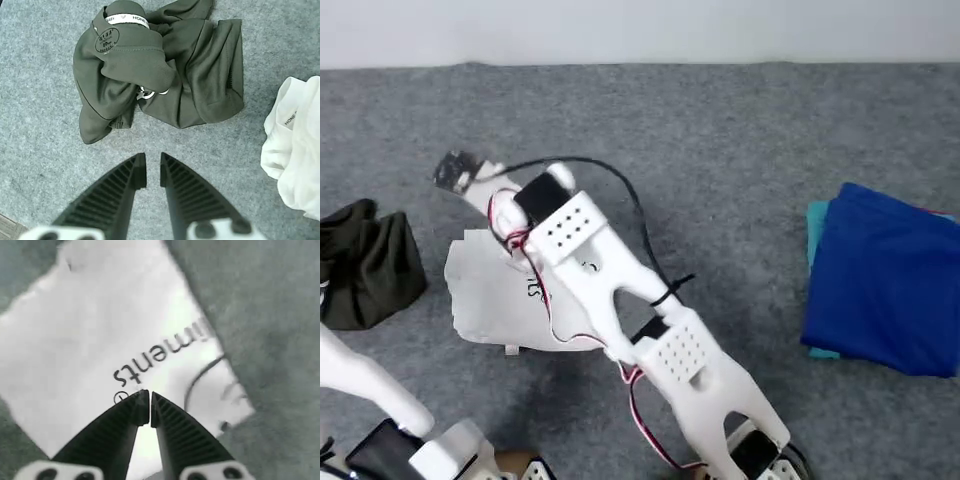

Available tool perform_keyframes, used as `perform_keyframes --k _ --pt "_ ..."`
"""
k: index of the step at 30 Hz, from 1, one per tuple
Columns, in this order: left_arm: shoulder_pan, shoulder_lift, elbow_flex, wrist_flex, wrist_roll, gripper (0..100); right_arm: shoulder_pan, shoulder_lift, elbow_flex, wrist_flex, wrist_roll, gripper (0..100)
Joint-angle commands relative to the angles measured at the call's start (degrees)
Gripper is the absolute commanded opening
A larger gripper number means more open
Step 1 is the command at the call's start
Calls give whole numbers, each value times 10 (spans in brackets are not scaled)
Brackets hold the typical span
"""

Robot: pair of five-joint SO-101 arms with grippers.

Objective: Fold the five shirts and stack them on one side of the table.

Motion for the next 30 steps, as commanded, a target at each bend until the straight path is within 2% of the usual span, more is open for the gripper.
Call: perform_keyframes --k 1,6,11,16,23,30 --pt "-3 -26 -2 11 5 62 -37 27 -8 8 4 10" --pt "-4 -26 -2 11 5 62 -94 89 -45 -72 6 10" --pt "-24 -25 -2 11 4 62 -116 109 -93 -138 7 10" --pt "-48 -23 -2 11 2 62 -115 108 -172 -95 7 13" --pt "-44 -22 -2 11 2 62 -60 109 -235 -2 6 15" --pt "-32 -22 -2 10 2 62 -53 138 -227 -29 8 15"
